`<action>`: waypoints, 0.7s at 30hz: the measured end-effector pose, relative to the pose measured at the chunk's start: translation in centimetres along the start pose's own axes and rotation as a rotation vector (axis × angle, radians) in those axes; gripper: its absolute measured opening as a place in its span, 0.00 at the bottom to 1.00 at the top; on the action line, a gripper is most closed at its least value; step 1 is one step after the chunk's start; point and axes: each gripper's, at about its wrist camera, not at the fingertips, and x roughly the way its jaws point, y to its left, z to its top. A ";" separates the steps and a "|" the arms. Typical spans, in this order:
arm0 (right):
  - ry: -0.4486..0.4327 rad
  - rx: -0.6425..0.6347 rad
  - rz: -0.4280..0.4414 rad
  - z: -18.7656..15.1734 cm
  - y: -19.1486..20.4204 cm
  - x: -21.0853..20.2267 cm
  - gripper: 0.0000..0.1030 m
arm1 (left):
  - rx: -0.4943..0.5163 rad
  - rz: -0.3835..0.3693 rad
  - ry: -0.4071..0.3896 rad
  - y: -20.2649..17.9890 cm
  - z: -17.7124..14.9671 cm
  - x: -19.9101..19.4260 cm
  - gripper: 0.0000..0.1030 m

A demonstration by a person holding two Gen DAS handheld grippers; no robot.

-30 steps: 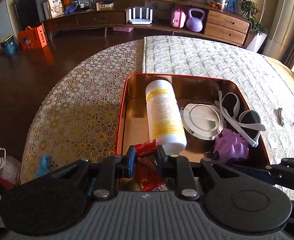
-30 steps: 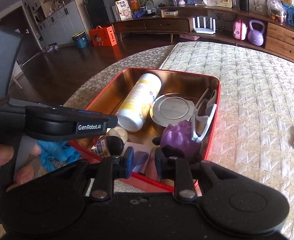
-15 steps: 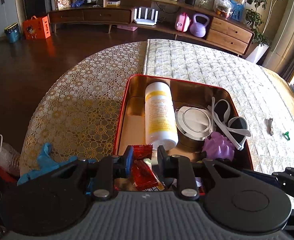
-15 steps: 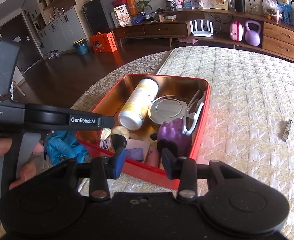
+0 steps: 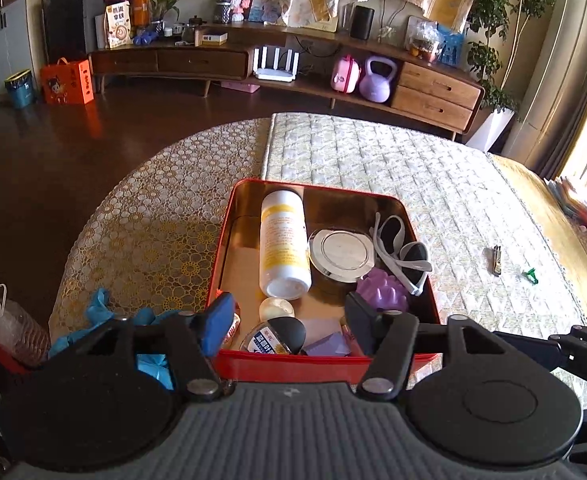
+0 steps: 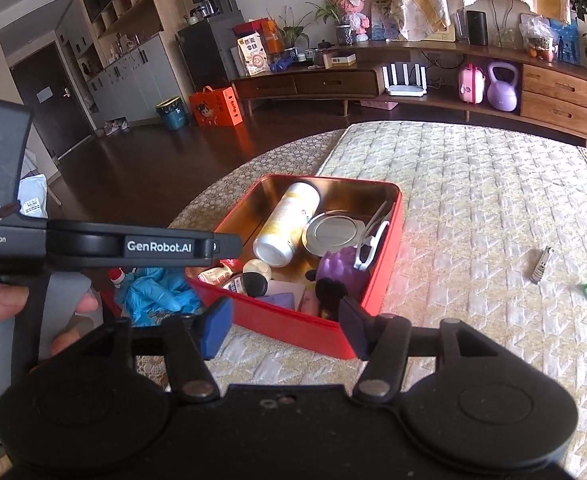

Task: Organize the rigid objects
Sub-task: 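Withdraw both tools from the tin back over the bed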

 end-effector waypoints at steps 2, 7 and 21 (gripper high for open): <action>-0.011 -0.011 0.001 -0.2 0.0 -1.0 0.62 | -0.002 -0.004 -0.017 -0.4 0.0 -0.9 0.67; -0.046 -0.011 -0.012 -0.8 -0.7 -3.7 0.75 | 0.005 -0.032 -0.032 -1.8 -0.3 -2.5 0.70; -0.063 0.047 -0.142 -3.2 -5.8 -8.1 0.98 | 0.094 -0.129 -0.039 -8.8 -2.0 -3.8 0.77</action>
